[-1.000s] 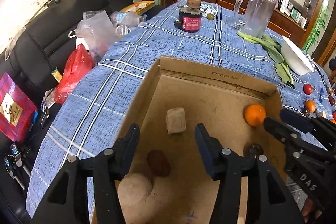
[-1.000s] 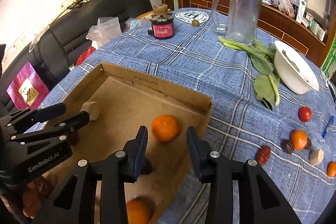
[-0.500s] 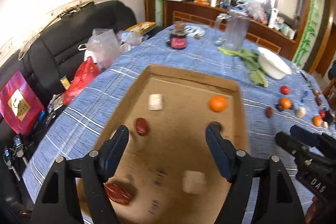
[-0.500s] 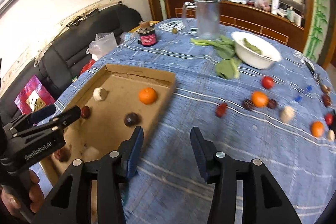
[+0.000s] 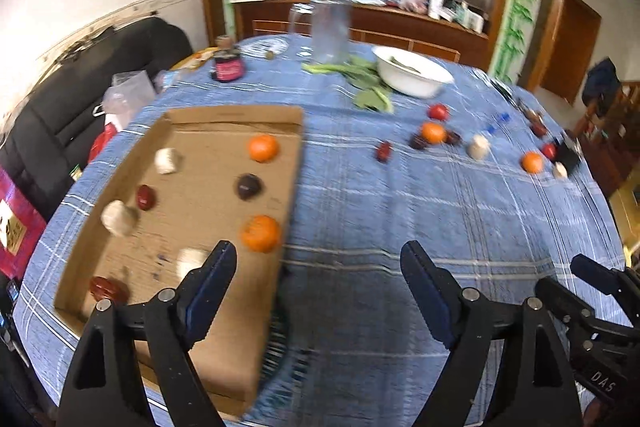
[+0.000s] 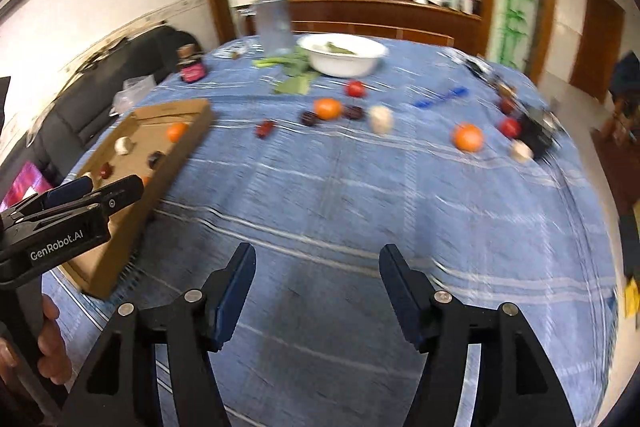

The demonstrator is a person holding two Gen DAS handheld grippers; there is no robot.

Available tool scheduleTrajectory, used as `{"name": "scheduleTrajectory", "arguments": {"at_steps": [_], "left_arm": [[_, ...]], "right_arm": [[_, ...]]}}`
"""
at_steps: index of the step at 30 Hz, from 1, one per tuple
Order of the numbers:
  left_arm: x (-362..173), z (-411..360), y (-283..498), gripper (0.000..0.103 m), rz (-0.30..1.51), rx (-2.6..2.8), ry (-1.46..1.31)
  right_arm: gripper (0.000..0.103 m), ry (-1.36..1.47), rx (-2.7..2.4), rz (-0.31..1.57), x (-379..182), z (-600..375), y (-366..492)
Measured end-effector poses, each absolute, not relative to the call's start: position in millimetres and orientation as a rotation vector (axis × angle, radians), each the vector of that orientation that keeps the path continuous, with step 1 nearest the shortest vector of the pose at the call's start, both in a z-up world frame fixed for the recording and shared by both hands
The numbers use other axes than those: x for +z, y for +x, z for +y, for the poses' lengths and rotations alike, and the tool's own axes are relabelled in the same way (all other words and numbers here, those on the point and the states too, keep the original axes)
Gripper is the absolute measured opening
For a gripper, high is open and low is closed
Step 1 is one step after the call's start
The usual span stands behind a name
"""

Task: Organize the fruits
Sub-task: 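Withdraw both grippers from the tray toward the remaining fruit, then grasp a round beige ball with the left gripper while the right grasps a mandarin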

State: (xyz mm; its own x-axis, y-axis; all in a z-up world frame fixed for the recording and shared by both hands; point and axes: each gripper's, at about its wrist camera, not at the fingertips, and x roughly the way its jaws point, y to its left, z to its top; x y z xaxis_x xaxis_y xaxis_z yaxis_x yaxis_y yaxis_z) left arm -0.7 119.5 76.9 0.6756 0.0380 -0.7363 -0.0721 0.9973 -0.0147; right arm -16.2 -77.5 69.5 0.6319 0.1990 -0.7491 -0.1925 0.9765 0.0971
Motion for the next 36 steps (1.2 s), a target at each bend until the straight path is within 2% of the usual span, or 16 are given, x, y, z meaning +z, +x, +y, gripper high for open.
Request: {"name": "scheduleTrajectory", "arguments": {"at_steps": [10,17,25,27,28,29,36], "left_arm": [[70.6,76.3,-1.2,0.083,0.864,0.042,-0.006],[59.5,68.4,0.8,0.083,0.910,0.091,-0.011],[47.4,61.0,17.9,0.083,0.972,0.134,-0.024],[46.8,51.3,31.7,0.083,0.977,0.130,-0.028],[46.9,47.3,38.5,0.083,0.980,0.124,-0.032],[47.0,41.9,46.4,0.083,0.981,0.117,-0.035],[43.0,-10.3,117.0,0.083,0.970,0.069,-0.014]], "right_arm": [[0.068,0.108,0.096,0.852,65.6,-168.9,-4.3],[0.070,0.091,0.051,0.811,73.7,-211.2,83.6],[0.070,0.067,0.077,0.922,29.1,-210.9,171.7],[0.065,0.018,0.078,0.926,21.4,-204.8,179.5],[0.044,-0.010,0.075,0.916,19.8,-201.7,180.0],[0.037,-0.006,0.105,0.917,18.2,-200.8,181.3],[0.037,0.019,0.152,0.871,28.0,-217.7,149.9]]}}
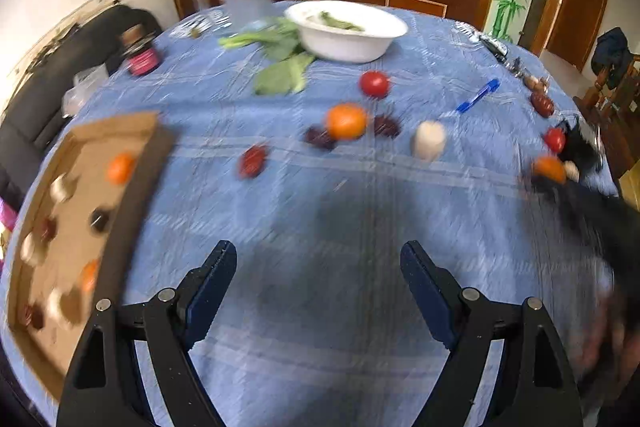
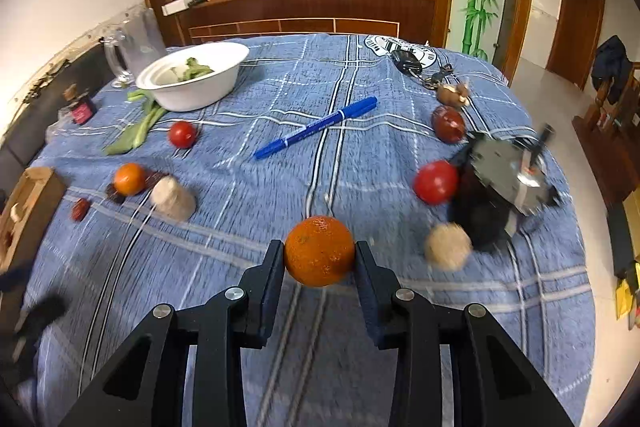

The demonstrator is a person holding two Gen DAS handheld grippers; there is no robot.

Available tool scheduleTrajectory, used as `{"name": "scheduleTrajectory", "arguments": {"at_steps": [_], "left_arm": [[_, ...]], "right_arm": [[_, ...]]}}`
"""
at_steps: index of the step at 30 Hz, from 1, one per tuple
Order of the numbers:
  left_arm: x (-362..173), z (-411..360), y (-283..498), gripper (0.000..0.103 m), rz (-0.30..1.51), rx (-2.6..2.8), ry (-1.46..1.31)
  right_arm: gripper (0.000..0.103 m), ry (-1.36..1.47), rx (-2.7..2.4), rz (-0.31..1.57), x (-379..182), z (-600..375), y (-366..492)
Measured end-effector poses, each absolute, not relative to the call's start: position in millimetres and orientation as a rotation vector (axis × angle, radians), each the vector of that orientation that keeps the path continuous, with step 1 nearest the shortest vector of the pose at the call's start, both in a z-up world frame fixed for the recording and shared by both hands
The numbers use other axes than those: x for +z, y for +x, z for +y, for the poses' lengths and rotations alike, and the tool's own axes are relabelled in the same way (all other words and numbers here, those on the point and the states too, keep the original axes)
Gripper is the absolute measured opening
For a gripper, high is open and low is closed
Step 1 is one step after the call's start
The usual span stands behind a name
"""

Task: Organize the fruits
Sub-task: 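Grasp a round beige ball with the left gripper while the right grasps a mandarin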

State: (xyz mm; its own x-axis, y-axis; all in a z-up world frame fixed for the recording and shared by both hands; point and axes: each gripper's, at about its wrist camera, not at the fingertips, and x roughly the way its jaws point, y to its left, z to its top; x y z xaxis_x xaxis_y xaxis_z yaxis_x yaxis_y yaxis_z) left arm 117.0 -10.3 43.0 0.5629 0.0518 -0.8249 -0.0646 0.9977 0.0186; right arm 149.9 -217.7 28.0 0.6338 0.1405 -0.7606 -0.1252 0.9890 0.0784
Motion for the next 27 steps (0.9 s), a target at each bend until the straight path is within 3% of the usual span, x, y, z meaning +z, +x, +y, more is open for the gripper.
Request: {"name": "scheduleTrajectory", "arguments": {"at_steps": [13,16,17,18,27], "left_arm": [[11.1,-54.1,209.4,0.082,0.984,0.136,-0.175],[12.5,-55.0,211.6,0.060,0.976,0.144,-0.158],[13.7,-55.3,210.3,0.038,0.977,0.125,-0.148],[15.2,-55.0,208.2,0.026,0.981,0.082,-0.149],[31.2,-13.6,136.1,0.026,1.019,-0.144,-0.225]], "right_arm": [[0.037,0.030,0.186,0.902,33.1,-245.0,100.2],[0.037,0.032,0.191,0.901,33.3,-244.9,94.0],[0.037,0.037,0.193,0.902,33.6,-244.8,92.5],[0.037,0.039,0.193,0.902,34.2,-244.6,90.7],[0.037,0.004,0.198,0.833,51.5,-235.6,60.6]]}}
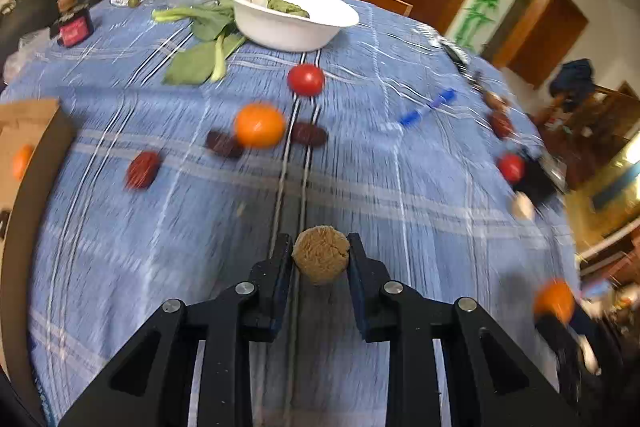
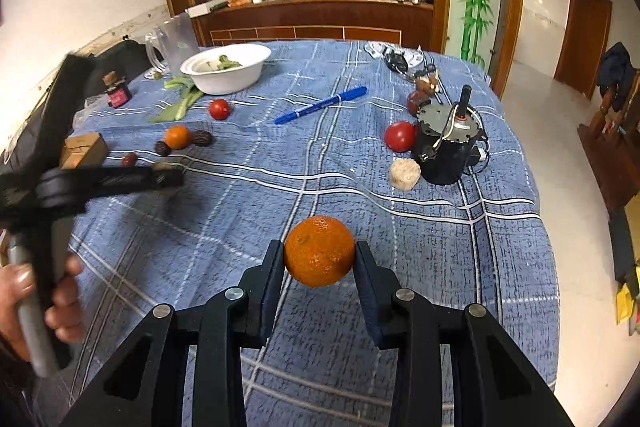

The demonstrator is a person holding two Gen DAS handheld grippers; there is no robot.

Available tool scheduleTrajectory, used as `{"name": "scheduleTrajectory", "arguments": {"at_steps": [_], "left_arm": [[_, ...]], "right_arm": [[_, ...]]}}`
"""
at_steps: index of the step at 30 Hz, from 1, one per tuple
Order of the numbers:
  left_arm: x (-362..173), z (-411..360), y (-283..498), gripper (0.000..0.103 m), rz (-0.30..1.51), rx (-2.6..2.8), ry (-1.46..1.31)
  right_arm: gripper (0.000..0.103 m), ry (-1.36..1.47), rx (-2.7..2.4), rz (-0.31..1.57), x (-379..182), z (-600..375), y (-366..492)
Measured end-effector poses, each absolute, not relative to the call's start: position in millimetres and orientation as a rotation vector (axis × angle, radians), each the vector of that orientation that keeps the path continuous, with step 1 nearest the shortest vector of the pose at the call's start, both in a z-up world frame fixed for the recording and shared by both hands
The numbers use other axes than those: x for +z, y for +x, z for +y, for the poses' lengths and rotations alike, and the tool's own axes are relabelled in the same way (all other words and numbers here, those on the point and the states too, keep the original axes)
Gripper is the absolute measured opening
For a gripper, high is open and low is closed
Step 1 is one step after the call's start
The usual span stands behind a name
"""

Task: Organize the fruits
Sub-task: 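Grasp a round beige ball with the left gripper while the right grasps a mandarin, then carry the ball and mandarin over the tray and open both grippers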

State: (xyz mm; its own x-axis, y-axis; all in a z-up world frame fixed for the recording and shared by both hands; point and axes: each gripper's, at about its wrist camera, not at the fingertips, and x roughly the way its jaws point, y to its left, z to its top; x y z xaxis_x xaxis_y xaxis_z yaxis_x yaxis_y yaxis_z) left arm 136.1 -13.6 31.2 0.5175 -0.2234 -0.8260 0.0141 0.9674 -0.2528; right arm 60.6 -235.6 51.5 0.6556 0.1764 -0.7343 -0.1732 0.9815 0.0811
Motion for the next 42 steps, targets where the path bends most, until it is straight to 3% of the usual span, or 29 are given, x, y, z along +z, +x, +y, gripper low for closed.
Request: {"name": "scheduleTrajectory", "arguments": {"at_steps": [15,42], "left_arm": [[60.6,74.8,3.8,0.026,0.977,-0.094,-0.159],[77.1,219.2,-35.5,0.026,0.889,0.084,-0.245]], "right_arm": [[0.038,0.029,0.199,0.894,38.8,-171.7,4.3],[0.038,-0.108,0.337,0.883,58.0,-18.8,11.7]]}}
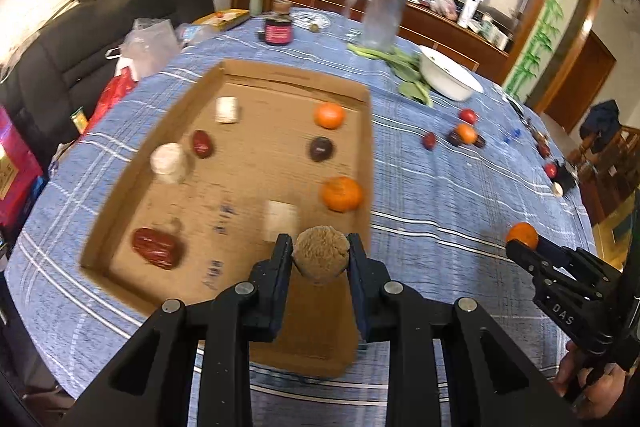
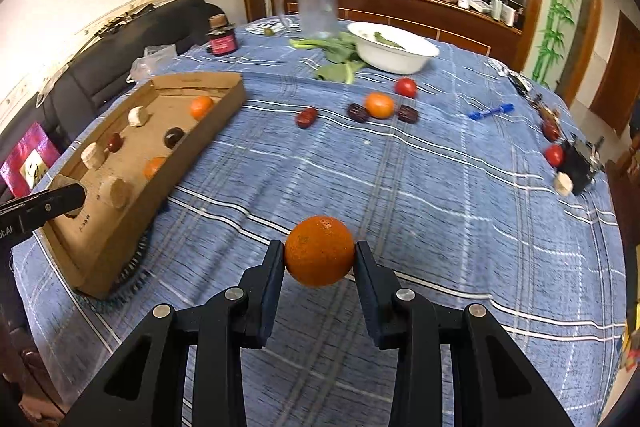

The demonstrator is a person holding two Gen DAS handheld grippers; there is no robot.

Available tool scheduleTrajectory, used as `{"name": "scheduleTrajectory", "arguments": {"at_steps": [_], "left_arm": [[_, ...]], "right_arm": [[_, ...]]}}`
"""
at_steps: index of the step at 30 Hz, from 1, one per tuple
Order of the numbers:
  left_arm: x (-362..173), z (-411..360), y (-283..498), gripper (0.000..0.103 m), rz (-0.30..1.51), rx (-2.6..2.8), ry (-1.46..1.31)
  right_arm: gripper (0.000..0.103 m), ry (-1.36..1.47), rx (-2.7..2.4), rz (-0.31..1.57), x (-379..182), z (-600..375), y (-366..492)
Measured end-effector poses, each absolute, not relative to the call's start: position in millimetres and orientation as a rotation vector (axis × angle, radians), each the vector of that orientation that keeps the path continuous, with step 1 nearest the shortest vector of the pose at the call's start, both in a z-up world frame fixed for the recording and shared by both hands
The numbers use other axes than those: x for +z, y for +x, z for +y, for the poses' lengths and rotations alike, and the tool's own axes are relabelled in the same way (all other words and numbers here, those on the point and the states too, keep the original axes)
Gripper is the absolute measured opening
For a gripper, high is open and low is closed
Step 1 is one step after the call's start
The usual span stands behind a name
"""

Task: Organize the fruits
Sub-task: 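Carry the ball and mandarin over the tray and open both grippers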

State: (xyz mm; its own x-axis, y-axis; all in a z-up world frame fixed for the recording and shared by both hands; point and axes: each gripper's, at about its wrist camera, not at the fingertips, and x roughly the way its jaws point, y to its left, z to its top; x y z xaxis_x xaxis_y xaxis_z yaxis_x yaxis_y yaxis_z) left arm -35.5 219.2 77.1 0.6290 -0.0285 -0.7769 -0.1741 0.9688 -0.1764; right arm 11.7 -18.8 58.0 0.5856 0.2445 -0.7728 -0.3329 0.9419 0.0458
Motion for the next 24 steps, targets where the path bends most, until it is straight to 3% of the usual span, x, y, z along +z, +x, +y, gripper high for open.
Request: {"name": "scheduleTrajectory", "arguments": {"at_steps": [13,24], "left_arm": [[69.8,285.7,-51.8,0.026,0.901,0.161,-0.280],[54.9,283.4,-42.3,0.026,0.945,0.118,-0.246]], "right_arm": [[0.038,-0.126,0.437,0.854,73.3,38.7,26.9],[0.039,-0.130,0.614,0.869,80.5,119.3,62.3]]}}
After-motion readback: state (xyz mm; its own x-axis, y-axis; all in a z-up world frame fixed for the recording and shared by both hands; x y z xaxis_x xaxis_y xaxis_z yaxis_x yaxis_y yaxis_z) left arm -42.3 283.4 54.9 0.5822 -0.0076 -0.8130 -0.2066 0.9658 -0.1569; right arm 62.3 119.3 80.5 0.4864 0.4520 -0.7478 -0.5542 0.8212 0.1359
